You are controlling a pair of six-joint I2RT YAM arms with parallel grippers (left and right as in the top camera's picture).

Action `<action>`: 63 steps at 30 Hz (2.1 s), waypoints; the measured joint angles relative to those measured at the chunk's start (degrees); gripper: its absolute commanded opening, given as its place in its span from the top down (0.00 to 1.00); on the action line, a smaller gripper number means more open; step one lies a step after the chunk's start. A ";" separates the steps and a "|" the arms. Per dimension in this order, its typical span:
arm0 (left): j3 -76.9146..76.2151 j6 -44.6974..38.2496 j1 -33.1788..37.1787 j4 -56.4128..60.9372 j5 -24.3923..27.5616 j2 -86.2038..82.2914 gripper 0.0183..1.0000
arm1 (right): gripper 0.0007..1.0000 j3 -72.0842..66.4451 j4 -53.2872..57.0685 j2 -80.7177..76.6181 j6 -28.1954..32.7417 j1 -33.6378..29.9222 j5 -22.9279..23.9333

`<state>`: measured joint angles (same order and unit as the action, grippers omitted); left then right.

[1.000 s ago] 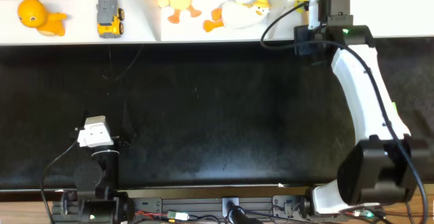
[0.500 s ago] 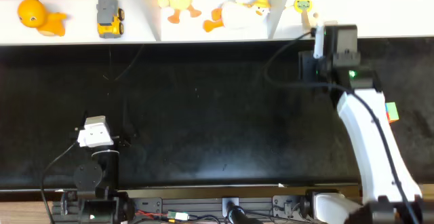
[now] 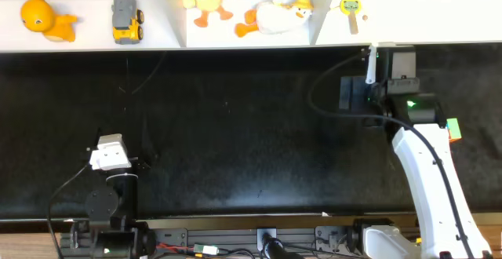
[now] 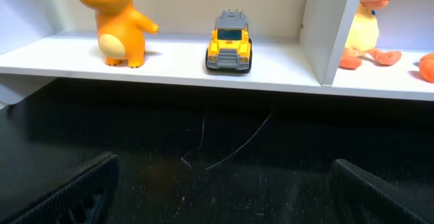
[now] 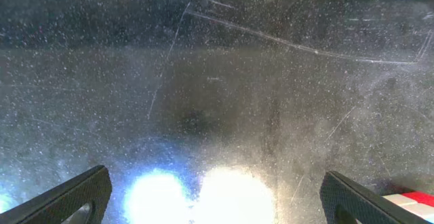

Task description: Store Toys

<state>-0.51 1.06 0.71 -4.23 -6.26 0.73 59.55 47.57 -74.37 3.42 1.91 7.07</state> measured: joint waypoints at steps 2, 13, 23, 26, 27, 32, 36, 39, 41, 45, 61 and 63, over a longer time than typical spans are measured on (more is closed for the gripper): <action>0.00 0.00 0.00 0.02 0.00 0.00 0.00 | 0.01 0.00 0.02 0.61 -0.02 0.00 0.00; 0.00 0.00 0.00 0.00 0.00 0.00 0.00 | 0.01 0.00 -0.02 8.85 -0.20 -0.07 -0.02; 0.00 0.00 0.00 0.02 0.00 0.00 0.00 | 0.00 0.00 0.02 12.70 -0.22 -0.35 -0.02; 0.00 0.00 0.00 0.00 -0.02 0.00 0.00 | 0.01 0.00 0.04 12.70 -0.20 -0.39 0.00; 0.00 0.00 0.00 0.02 0.00 0.00 0.00 | 0.01 0.00 0.02 12.70 -0.20 -0.39 -0.04; 0.00 0.00 0.00 0.00 0.00 0.00 0.00 | 0.00 0.00 0.04 12.70 -0.17 -0.48 0.13; 0.00 0.00 0.00 0.00 0.00 0.00 0.00 | 0.01 0.00 1.42 12.70 -0.20 -3.13 0.57; 0.00 0.00 0.00 0.00 0.00 0.00 0.00 | 0.00 0.00 2.97 12.70 -0.22 -6.25 0.85; 0.00 0.00 0.00 0.00 0.00 0.00 0.00 | 0.00 0.00 4.17 12.70 -0.22 -8.22 0.85; 0.00 0.00 0.00 0.00 0.00 0.00 0.00 | 0.01 0.00 8.57 12.70 -0.15 -12.07 0.85; 0.00 0.00 0.00 0.02 0.00 0.00 0.00 | 0.00 -0.02 16.09 11.47 26.80 -35.50 -6.29; 0.00 0.00 0.00 0.02 0.00 0.00 0.00 | 0.00 -0.02 17.68 11.06 31.28 -38.38 -8.02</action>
<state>-0.51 1.06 0.71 -4.21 -6.26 0.73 59.53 65.25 -63.31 34.70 -36.47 -0.95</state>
